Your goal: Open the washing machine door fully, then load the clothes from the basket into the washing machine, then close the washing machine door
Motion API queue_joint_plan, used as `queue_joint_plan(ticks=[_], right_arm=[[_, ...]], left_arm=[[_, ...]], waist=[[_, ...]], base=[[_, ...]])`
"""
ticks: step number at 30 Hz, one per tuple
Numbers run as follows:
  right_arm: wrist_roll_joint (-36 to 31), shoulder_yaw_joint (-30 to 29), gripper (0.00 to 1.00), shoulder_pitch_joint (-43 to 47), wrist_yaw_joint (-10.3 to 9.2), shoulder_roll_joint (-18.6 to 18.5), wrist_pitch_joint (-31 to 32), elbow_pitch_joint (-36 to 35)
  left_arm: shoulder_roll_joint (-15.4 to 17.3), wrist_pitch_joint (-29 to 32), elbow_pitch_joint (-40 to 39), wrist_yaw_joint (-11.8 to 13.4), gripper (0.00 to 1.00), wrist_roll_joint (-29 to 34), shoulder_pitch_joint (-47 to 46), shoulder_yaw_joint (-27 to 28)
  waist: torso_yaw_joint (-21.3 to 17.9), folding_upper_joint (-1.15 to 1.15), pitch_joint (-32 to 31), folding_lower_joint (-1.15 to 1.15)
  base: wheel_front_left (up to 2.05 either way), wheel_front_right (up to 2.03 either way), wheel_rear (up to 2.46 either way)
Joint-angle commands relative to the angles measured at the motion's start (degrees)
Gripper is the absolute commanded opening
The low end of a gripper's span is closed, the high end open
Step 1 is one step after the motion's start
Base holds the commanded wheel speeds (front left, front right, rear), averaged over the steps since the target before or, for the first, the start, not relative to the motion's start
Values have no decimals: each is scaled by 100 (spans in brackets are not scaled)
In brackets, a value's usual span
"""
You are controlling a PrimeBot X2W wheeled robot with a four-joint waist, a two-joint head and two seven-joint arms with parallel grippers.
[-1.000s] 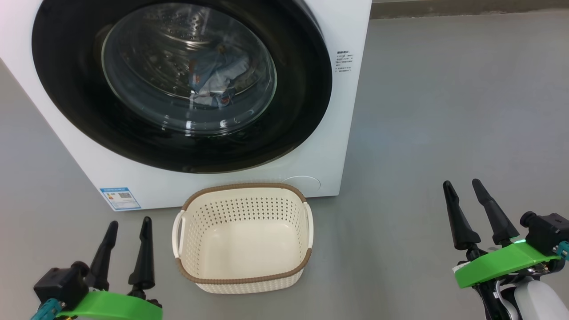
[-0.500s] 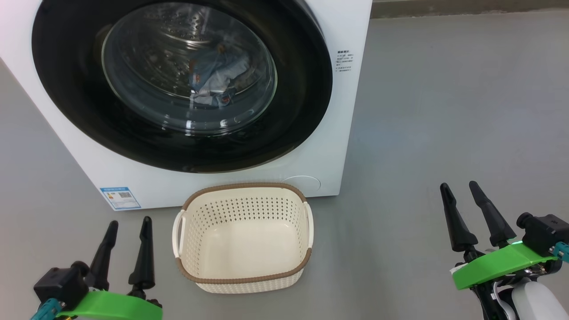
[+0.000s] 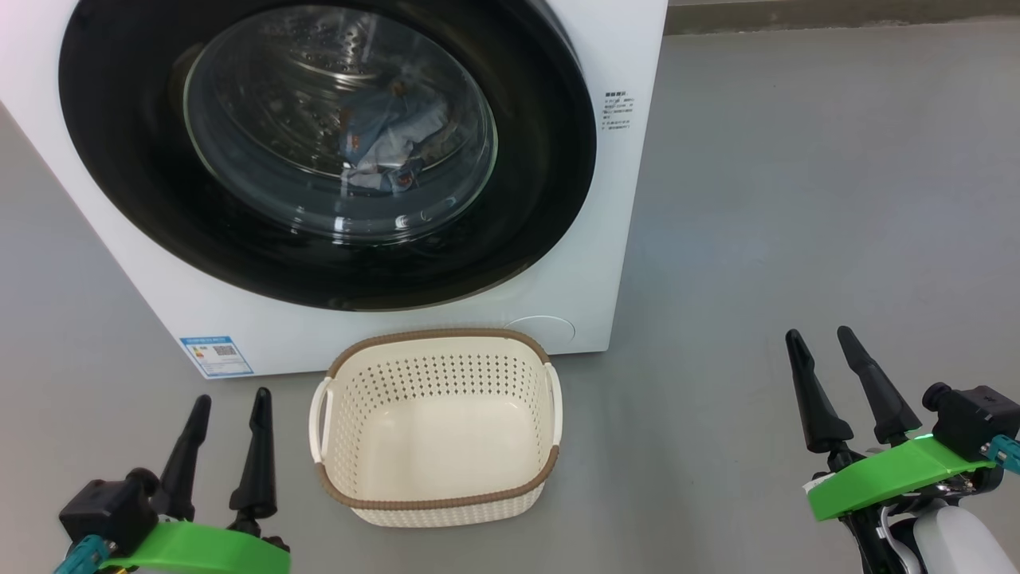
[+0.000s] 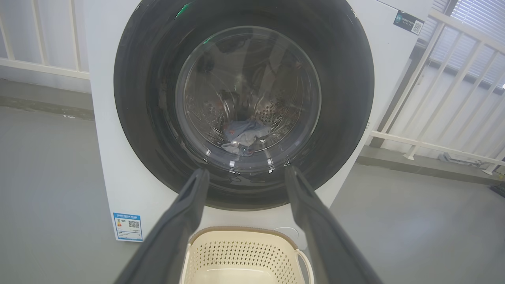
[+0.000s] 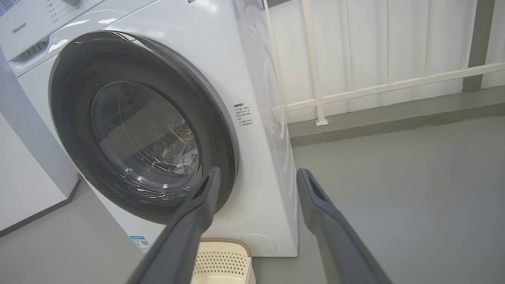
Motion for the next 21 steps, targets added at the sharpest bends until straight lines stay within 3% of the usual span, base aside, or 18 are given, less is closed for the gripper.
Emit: queue_joint_plan(ticks=[1, 8, 9, 21], right_arm=[[1, 127, 100, -46, -9, -30, -27, -124], [-1, 145, 100, -54, -9, -27, -27, -109], [1, 22, 0, 1, 0, 3, 0, 20], [413, -13, 0, 186, -1, 162, 140, 248]], left_arm=[[127, -37, -158, -15, 100, -48, -130, 203], [113, -37, -192, -15, 100, -111, -129, 177], [1, 0, -19, 0, 0, -69, 1, -15], [-157, 132, 239, 0, 0, -495, 133, -1]], waist=[[-2, 0, -2, 0], [-20, 0, -2, 0], [-20, 0, -2, 0], [-10, 0, -23, 11]], base=[[0, 0, 0], [0, 0, 0], [0, 0, 0], [0, 0, 0]])
